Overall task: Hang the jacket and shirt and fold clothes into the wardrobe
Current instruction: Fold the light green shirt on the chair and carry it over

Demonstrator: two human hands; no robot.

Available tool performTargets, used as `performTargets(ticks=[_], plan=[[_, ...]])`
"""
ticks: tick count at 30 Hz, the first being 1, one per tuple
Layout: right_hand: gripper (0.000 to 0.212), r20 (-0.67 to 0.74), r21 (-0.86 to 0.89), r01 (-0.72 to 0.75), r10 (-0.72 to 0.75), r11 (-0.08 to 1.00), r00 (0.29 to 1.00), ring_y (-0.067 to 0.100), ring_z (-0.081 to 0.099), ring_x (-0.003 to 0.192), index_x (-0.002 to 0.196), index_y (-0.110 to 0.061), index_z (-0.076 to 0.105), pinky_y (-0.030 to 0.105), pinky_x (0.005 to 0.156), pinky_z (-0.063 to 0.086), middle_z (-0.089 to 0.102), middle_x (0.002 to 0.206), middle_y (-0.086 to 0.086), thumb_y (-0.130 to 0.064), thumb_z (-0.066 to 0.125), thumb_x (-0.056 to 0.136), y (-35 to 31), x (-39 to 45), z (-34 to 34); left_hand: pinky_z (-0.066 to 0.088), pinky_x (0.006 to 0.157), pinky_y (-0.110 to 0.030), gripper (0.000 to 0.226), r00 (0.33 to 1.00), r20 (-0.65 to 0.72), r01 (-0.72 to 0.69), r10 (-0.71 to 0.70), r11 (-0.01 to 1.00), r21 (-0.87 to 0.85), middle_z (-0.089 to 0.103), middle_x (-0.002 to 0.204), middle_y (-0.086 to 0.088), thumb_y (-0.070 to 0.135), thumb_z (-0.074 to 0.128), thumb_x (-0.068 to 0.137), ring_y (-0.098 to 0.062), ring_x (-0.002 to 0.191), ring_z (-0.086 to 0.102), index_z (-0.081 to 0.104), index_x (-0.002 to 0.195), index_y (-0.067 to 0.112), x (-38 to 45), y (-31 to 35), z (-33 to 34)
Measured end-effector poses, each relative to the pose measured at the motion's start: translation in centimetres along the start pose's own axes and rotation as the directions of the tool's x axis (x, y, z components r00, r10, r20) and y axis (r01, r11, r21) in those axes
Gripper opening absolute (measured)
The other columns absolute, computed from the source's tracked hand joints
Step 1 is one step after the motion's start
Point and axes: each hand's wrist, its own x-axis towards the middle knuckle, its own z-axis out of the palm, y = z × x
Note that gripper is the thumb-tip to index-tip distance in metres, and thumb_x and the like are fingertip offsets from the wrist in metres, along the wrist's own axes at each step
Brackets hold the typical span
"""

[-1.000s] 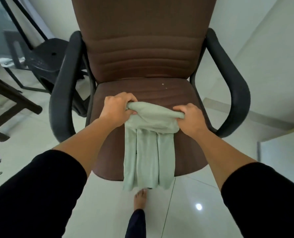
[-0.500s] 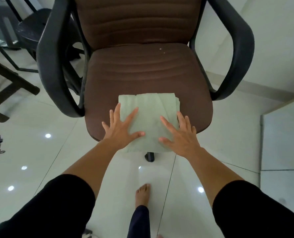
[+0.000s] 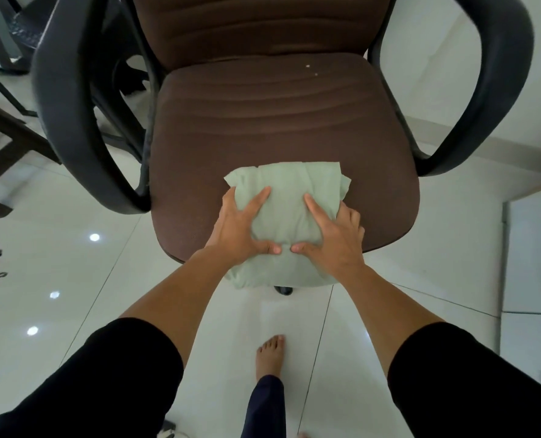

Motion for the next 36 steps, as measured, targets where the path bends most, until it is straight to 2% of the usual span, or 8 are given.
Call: performTargets(ticks=[4, 6, 10, 16, 22, 30, 33, 36], plan=[[0.101, 0.057, 0.313, -0.052, 0.036, 0.948, 0.998, 0.025, 0.033, 0.122, 0.145, -0.046, 0.022, 0.027, 0.107, 0.026, 0.026, 0.122, 0.003, -0.032, 0.083, 0.066, -0.4, 0.2, 0.2, 0.030, 0.106, -0.030, 0.117, 1.000, -0.008, 0.027, -0.027, 0.996, -0.085, 0.010, 0.144, -0.005, 0.046, 0.088, 0.050, -0.025, 0.132, 0.029, 0.019, 0.144, 0.045, 0.0, 0.0, 0.3], [0.102, 0.118, 0.397, -0.084, 0.040, 0.914, 0.992, 0.024, 0.037, 0.126, 0.146, -0.045, 0.018, 0.026, 0.106, 0.028, 0.031, 0.125, 0.006, -0.023, 0.082, 0.070, -0.6, 0.2, 0.1, 0.028, 0.106, -0.027, 0.120, 0.999, -0.024, 0.038, -0.041, 0.995, -0.089, 0.010, 0.144, -0.004, 0.042, 0.089, 0.049, -0.023, 0.132, 0.028, 0.019, 0.146, 0.040, -0.2, 0.2, 0.3], [0.100, 0.143, 0.430, -0.086, 0.026, 0.899, 0.989, 0.025, 0.038, 0.132, 0.147, -0.041, 0.016, 0.029, 0.107, 0.030, 0.042, 0.139, 0.011, -0.020, 0.079, 0.073, -1.0, -0.6, -1.3, 0.028, 0.107, -0.027, 0.120, 0.998, -0.061, 0.011, -0.015, 0.998, -0.058, 0.014, 0.144, -0.001, 0.040, 0.091, 0.045, -0.019, 0.134, 0.028, 0.027, 0.146, 0.030, -0.9, 1.2, -0.6], [0.098, 0.081, 0.475, -0.056, 0.020, 0.878, 0.996, 0.021, 0.037, 0.134, 0.149, -0.032, 0.021, 0.016, 0.102, 0.026, 0.041, 0.145, 0.007, -0.019, 0.080, 0.072, -2.1, -3.9, -8.4, 0.025, 0.110, -0.026, 0.118, 0.995, -0.072, -0.073, 0.070, 0.997, -0.030, 0.016, 0.143, -0.002, 0.042, 0.090, 0.044, -0.020, 0.134, 0.027, 0.032, 0.145, 0.027, -3.4, 6.4, -5.0], [0.103, -0.082, 0.407, -0.002, 0.038, 0.914, 0.996, 0.027, 0.033, 0.135, 0.151, -0.031, 0.013, 0.028, 0.107, 0.028, 0.032, 0.149, 0.011, -0.028, 0.080, 0.072, -2.8, -10.4, -20.8, 0.021, 0.114, -0.032, 0.120, 0.971, -0.061, -0.231, 0.231, 0.973, 0.002, 0.009, 0.146, -0.001, 0.044, 0.088, 0.048, -0.022, 0.137, 0.020, 0.023, 0.147, 0.027, -7.8, 17.9, -10.9], [0.108, -0.279, 0.390, -0.114, 0.235, 0.914, 0.931, 0.031, 0.035, 0.133, 0.150, -0.034, 0.012, 0.035, 0.110, 0.028, 0.035, 0.144, 0.015, -0.032, 0.082, 0.068, 0.9, -21.9, -35.0, 0.013, 0.116, -0.030, 0.129, 0.877, 0.037, -0.477, 0.479, 0.878, -0.043, 0.004, 0.148, -0.007, 0.040, 0.090, 0.049, -0.023, 0.142, 0.008, 0.012, 0.150, 0.021, -13.9, 34.1, -12.8], [0.109, -0.347, 0.419, -0.192, 0.351, 0.888, 0.870, 0.030, 0.032, 0.135, 0.151, -0.032, 0.012, 0.032, 0.110, 0.025, 0.033, 0.143, 0.016, -0.032, 0.083, 0.068, 3.2, -26.3, -38.0, 0.012, 0.115, -0.028, 0.133, 0.806, 0.111, -0.579, 0.581, 0.814, -0.056, 0.005, 0.147, -0.008, 0.041, 0.090, 0.048, -0.024, 0.141, 0.011, 0.009, 0.151, 0.021, -15.1, 39.2, -11.3], [0.109, -0.401, 0.473, -0.284, 0.490, 0.834, 0.774, 0.030, 0.032, 0.135, 0.151, -0.033, 0.012, 0.032, 0.110, 0.026, 0.032, 0.146, 0.017, -0.034, 0.082, 0.068, 5.8, -31.1, -39.5, 0.014, 0.112, -0.024, 0.132, 0.719, 0.211, -0.668, 0.663, 0.742, -0.055, 0.004, 0.148, -0.010, 0.039, 0.090, 0.049, -0.024, 0.140, 0.014, 0.007, 0.151, 0.020, -16.5, 44.2, -8.7]])
